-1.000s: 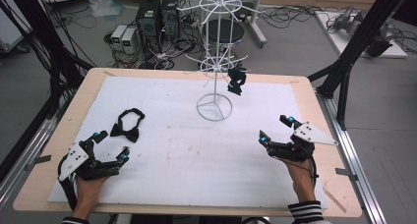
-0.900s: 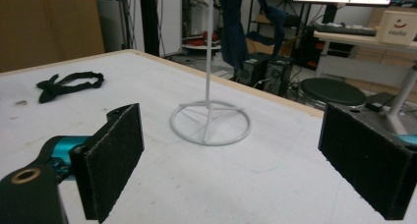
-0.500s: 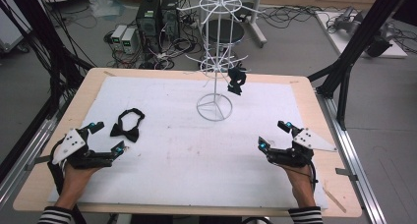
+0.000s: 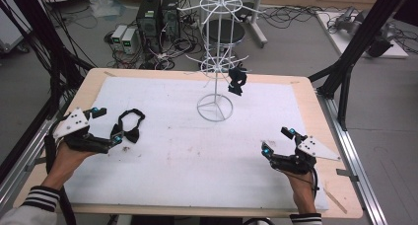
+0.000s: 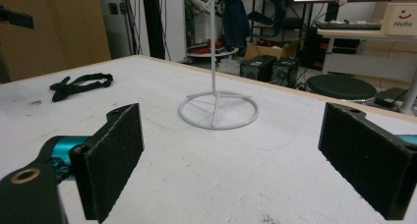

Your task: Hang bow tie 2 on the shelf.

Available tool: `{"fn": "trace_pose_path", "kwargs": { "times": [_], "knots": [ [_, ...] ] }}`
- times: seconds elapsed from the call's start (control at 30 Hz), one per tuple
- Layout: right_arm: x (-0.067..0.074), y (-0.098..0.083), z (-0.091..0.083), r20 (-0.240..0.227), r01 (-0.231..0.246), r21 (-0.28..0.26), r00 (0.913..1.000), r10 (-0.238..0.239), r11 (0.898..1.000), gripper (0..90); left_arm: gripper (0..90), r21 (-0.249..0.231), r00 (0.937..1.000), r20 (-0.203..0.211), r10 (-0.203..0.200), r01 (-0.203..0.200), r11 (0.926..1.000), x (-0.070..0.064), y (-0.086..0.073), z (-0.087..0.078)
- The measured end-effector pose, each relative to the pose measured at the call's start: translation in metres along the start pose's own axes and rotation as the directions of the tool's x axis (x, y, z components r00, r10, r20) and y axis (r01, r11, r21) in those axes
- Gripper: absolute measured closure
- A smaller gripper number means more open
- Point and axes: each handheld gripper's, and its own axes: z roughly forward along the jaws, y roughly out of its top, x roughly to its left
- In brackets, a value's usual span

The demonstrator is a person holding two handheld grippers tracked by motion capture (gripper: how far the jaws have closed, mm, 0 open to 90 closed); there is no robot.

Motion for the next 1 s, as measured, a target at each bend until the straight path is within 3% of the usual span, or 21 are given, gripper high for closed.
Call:
{"fn": "trace_pose_path", "kwargs": {
  "times": [0.23, 0.6, 0.73, 0.8, 0.93, 1.0],
  "knots": [
    [0.001, -0.004, -0.007, 0.03, -0.008, -0.044, 0.9995, 0.009, 0.999, 9.3, 1.7, 0.061, 0.9989, 0.047, -0.006, 0.003, 0.9981, 0.015, 0.003, 0.005],
    [0.002, -0.016, -0.01, 0.032, 0.003, -0.041, 0.9995, -0.001, 0.999, 9.2, 1.7, 0.154, 0.9852, 0.161, 0.058, -0.083, 0.9846, 0.03, 0.007, 0.015],
    [0.003, -0.017, -0.011, 0.015, 0.0, -0.066, 0.9999, 0.001, 0.998, 9.2, 1.7, 0.209, 0.9732, 0.215, 0.08, -0.126, 0.9696, 0.035, 0.01, 0.02],
    [0.003, -0.018, -0.012, 0.02, 0.005, -0.069, 0.9998, -0.003, 0.998, 9.2, 1.7, 0.226, 0.9697, 0.233, 0.074, -0.128, 0.9656, 0.037, 0.01, 0.024],
    [0.005, -0.024, -0.012, 0.022, -0.001, -0.064, 0.9998, 0.003, 0.998, 9.2, 1.7, 0.277, 0.9583, 0.273, 0.084, -0.162, 0.9472, 0.041, 0.012, 0.031],
    [0.006, -0.027, -0.011, 0.016, 0.004, -0.061, 0.9999, -0.003, 0.998, 9.2, 1.7, 0.309, 0.9497, 0.3, 0.088, -0.185, 0.9329, 0.043, 0.013, 0.033]
  ]
}}
